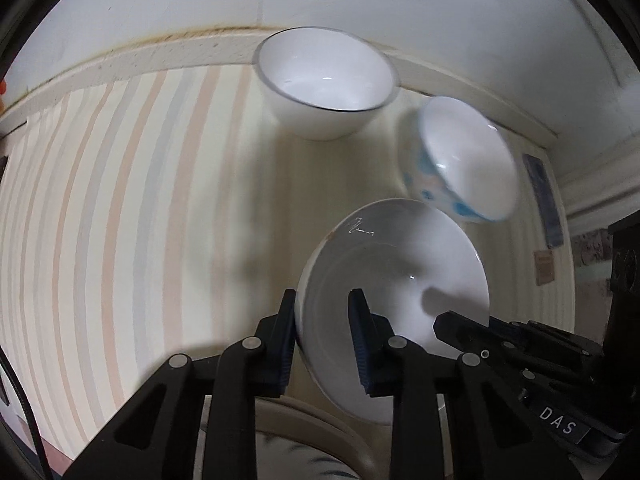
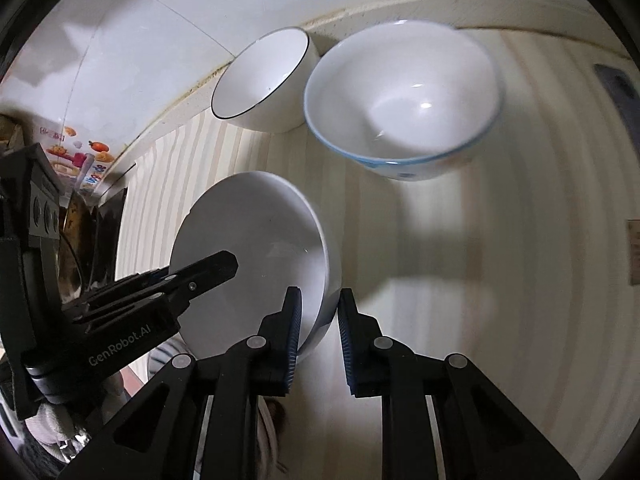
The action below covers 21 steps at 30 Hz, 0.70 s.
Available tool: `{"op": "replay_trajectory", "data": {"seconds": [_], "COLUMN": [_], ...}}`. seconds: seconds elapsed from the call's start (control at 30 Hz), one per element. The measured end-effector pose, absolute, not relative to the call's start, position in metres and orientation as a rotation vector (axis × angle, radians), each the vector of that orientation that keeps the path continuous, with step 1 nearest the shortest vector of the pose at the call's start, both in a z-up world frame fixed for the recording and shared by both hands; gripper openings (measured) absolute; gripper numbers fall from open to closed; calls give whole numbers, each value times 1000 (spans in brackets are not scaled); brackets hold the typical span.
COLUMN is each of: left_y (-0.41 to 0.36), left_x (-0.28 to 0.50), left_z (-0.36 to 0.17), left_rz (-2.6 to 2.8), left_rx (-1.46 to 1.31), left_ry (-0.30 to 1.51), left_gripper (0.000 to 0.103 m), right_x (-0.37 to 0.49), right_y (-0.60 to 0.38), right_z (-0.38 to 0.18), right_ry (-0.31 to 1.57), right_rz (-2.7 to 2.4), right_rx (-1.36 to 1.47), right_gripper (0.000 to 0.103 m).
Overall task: Organize plates and bowls
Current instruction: 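Carry the white bowl with both tools and lower it into the blue-rim bowl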
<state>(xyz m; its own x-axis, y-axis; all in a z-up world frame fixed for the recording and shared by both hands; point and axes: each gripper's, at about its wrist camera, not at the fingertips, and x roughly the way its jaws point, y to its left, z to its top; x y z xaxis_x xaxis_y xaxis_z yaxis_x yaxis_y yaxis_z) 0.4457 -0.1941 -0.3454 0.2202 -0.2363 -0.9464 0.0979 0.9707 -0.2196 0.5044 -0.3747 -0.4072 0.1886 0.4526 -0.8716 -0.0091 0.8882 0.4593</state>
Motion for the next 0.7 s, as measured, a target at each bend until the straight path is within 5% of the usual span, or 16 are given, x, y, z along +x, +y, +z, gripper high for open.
{"op": "replay_trajectory", "data": {"seconds": [0.33,0.7], "left_y": [-254,-289], "left_x": [390,331], "left_z": [-326,-357], "left_rz": [-342,-411], "left_rx": [-74,-2], "left_ry": [1299,1372], "left_gripper": [23,23], "right_x": [432,356], "right_y": [-433,-481], "right_z": [-374,-398], "right_ry": [1327,1380], "right_rz": [276,201], "right_rx": [404,458], "right_gripper": [20,20]}}
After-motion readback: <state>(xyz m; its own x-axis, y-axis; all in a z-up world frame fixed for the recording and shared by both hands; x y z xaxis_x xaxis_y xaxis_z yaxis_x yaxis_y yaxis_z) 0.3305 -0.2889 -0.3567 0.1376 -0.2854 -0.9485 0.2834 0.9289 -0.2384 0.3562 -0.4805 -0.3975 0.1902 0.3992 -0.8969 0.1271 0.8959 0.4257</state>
